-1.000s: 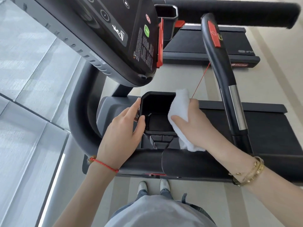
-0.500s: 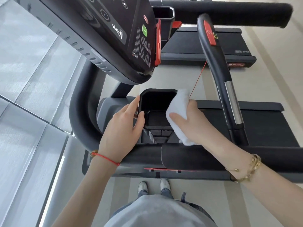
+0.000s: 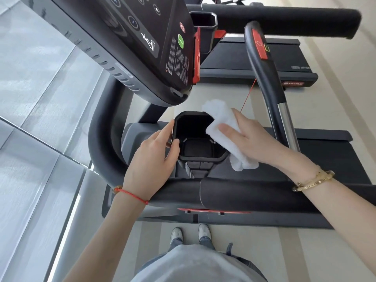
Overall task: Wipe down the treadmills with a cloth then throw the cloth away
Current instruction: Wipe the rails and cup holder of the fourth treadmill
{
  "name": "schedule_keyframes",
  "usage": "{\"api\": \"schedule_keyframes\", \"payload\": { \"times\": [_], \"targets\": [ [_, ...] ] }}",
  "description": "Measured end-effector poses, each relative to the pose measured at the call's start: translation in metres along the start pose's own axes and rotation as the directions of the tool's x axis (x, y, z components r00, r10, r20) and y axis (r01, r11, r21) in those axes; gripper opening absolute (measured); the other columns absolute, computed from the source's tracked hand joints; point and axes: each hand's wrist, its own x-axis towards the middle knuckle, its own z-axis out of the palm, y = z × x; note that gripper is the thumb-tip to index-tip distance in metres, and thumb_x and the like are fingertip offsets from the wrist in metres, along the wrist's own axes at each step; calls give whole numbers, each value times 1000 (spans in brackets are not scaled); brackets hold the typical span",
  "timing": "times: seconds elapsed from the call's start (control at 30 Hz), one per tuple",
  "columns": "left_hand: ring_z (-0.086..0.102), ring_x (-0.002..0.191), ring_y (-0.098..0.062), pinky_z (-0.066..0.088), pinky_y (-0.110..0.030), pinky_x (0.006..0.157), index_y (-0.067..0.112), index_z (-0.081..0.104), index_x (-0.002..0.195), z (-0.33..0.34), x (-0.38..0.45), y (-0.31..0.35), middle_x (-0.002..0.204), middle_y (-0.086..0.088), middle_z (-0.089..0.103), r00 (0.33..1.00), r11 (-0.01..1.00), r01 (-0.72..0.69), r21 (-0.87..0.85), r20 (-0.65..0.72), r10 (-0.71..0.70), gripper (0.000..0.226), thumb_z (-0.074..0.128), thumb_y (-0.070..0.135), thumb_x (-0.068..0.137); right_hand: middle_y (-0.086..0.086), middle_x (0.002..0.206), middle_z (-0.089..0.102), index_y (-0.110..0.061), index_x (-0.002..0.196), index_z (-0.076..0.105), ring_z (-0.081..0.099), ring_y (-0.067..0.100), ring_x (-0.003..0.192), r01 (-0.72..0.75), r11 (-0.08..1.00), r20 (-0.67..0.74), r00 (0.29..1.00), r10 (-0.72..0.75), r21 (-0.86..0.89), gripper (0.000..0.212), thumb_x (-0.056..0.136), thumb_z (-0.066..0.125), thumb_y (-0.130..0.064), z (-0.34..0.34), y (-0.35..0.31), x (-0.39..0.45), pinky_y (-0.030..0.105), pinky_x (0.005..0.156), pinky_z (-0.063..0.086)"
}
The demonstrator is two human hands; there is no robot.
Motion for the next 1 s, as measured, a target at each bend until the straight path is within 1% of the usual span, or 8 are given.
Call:
{"api": "schedule_keyframes", "payload": {
  "times": [0.07, 0.13, 0.27, 0.33, 0.43, 0.53, 0.8, 1.0],
  "targets": [
    [62, 92, -11, 51, -29, 82, 26, 39, 147, -1, -1, 0, 98, 2, 66, 1000, 1000, -7, 4, -8, 7, 49, 47, 28, 99, -33, 90, 60, -47, 133, 35, 56, -16, 82, 80, 996, 44, 996, -78, -48, 51, 89, 33, -71, -6, -7, -13, 6, 68, 39],
    [62, 91, -13, 51, -32, 82, 23, 42, 146, -3, -1, 2, 99, 1, 66, 1000, 1000, -8, 2, -10, 8, 47, 47, 26, 99, -49, 118, 42, -43, 144, 26, 43, -26, 104, 199, 972, 143, 973, -180, -129, 54, 94, 35, -63, -7, -10, -22, 4, 84, 36],
    [62, 84, -20, 51, -36, 75, 21, 49, 142, -9, -7, 7, 100, 2, 66, 999, 995, -25, 96, -19, 27, 42, 46, 24, 100, -17, 159, 16, -24, 149, 27, 11, -1, 142, 369, 851, 284, 919, -274, -372, 65, 94, 28, -59, 5, -16, -37, 12, 111, 14],
    [62, 86, -19, 49, -30, 77, 20, 53, 139, -11, -15, 9, 105, 4, 67, 999, 993, -26, 116, -29, 29, 41, 48, 22, 99, -7, 158, 27, -17, 146, 35, 12, 4, 139, 424, 788, 319, 898, -302, -447, 66, 95, 27, -58, 17, -25, -35, 2, 106, -2],
    [64, 94, -19, 51, -33, 86, 16, 56, 137, -12, -26, 10, 111, 1, 68, 999, 995, -3, 102, -41, 7, 38, 50, 18, 99, -5, 104, 63, -13, 119, 50, 53, 16, 102, 380, 810, 311, 915, -258, -446, 47, 99, 34, -53, 38, -43, -20, 25, 94, 30],
    [65, 100, -19, 51, -38, 93, 12, 59, 132, -10, -30, 11, 113, 0, 69, 996, 995, 24, 95, -93, -15, 35, 48, 19, 100, -17, 65, 37, -16, 92, 43, 43, 11, 61, 356, 819, 317, 921, -226, -451, 41, 98, 35, -55, 41, -49, -11, 38, 80, 31],
    [65, 98, -15, 49, -36, 94, 18, 64, 125, -9, -32, 12, 107, 7, 71, 989, 985, 40, 168, -150, -14, 29, 53, 19, 98, -8, 100, 62, -15, 114, 55, 52, 11, 98, 501, 808, 320, 856, -407, -311, 40, 96, 45, -49, 8, -24, -36, 23, 84, 32],
    [66, 99, -19, 50, -42, 95, 14, 64, 124, -3, -41, 26, 110, 1, 70, 977, 988, 48, 149, -211, -16, 28, 53, 15, 98, -17, 139, 46, -37, 141, 33, 36, -2, 124, 428, 885, 336, 874, -351, -187, 59, 88, 35, -63, 3, -14, -58, 18, 95, 31]
  ]
}}
